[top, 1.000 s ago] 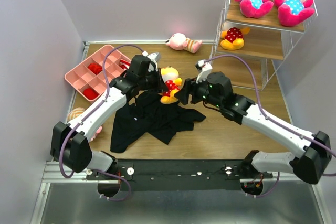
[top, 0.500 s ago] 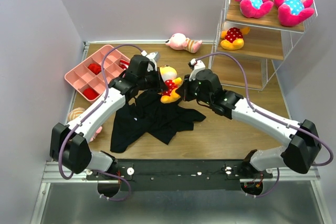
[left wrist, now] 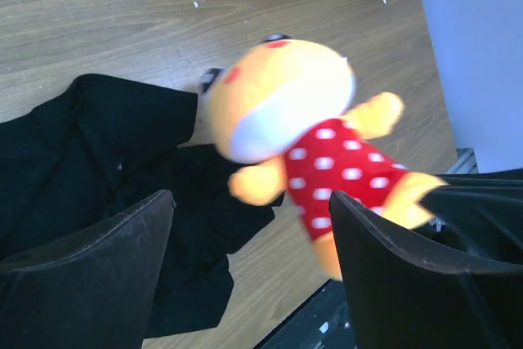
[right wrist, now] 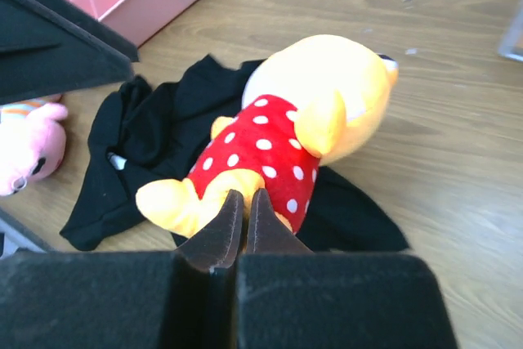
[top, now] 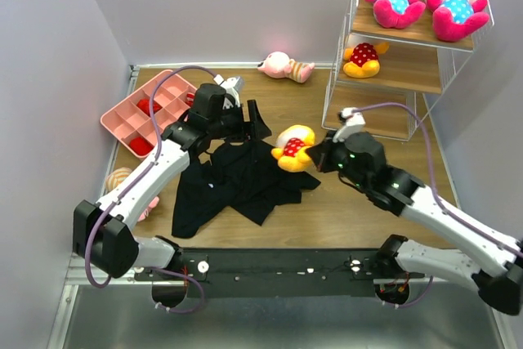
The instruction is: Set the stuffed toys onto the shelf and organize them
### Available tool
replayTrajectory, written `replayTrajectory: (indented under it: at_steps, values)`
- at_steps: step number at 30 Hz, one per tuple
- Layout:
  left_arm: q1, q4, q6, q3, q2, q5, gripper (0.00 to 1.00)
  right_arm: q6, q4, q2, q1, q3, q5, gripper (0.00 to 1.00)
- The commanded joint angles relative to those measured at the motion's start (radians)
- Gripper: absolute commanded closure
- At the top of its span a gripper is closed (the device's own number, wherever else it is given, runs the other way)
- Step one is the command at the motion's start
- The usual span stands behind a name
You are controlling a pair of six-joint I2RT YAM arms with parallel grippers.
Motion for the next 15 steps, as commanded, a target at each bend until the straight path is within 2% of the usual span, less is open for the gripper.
replayTrajectory:
  at_steps: [1, 3, 7, 12, 15]
  values:
    - [0.009, 0.018, 0.002, -0.012, -0.03, -0.035, 0.13, 0.01, -0.159, -0.213, 0.004, -0.043, 0.218, 0.99]
    - [0.009, 0.02, 0.002, -0.012, -0.03, -0.035, 0.13, -0.015, -0.201, -0.284, 0.002, -0.047, 0.313, 0.99]
    - [0.009, 0.023, 0.002, -0.018, -0.028, -0.041, 0.13, -0.099, -0.176, -0.455, -0.004, -0.072, 0.455, 0.99]
    - [0.009, 0.021, 0.004, -0.02, -0.019, -0.054, 0.14, -0.252, -0.118, -0.483, -0.035, -0.032, 0.545, 0.99]
    - [0.009, 0.018, 0.006, -0.02, -0.013, -0.058, 0.14, -0.323, -0.095, -0.465, -0.082, 0.014, 0.538, 0.99]
